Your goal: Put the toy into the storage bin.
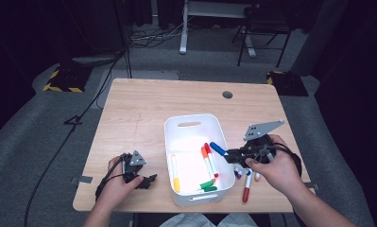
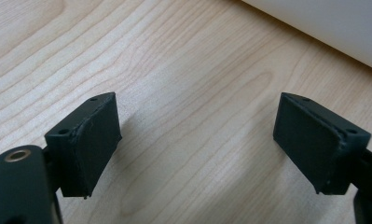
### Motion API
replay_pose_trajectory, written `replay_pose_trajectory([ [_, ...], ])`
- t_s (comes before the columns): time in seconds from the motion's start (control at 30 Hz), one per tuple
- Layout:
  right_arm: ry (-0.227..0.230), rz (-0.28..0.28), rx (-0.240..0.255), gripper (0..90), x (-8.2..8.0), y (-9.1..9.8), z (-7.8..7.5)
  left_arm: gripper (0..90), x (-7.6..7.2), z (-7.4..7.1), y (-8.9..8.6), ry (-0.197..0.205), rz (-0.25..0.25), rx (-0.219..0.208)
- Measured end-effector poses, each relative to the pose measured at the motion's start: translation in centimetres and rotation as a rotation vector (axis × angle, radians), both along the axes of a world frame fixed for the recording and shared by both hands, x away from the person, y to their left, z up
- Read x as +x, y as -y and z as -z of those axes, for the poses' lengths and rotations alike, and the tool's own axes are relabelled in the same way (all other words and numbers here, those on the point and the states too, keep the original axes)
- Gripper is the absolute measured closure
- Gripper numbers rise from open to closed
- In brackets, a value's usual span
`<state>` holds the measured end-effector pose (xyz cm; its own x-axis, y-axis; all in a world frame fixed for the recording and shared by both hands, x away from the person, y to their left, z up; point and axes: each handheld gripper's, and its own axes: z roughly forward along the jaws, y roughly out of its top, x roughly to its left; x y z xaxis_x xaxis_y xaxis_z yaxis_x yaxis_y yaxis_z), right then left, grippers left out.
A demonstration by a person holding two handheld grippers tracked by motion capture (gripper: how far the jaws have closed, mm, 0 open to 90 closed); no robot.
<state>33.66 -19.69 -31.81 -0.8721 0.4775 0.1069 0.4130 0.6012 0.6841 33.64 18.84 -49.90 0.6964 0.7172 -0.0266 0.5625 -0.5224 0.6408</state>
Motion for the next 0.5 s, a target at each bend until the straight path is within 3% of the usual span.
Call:
replay_pose_trajectory([
  [0.07, -0.002, -0.007, 0.001, 77.1, 0.0, -0.3, 0.0, 14.5, 0.0, 0.1, 0.0, -0.006, 0.003, -0.01],
  [0.23, -0.008, -0.027, 0.0, 77.1, 0.4, -1.9, 0.1, 10.6, 0.3, 0.5, -0.2, 0.026, 0.012, -0.034],
  [0.5, -0.018, -0.076, -0.001, 77.1, 0.1, -4.1, 0.4, 9.4, 0.3, 0.6, -0.2, 0.016, 0.014, -0.041],
])
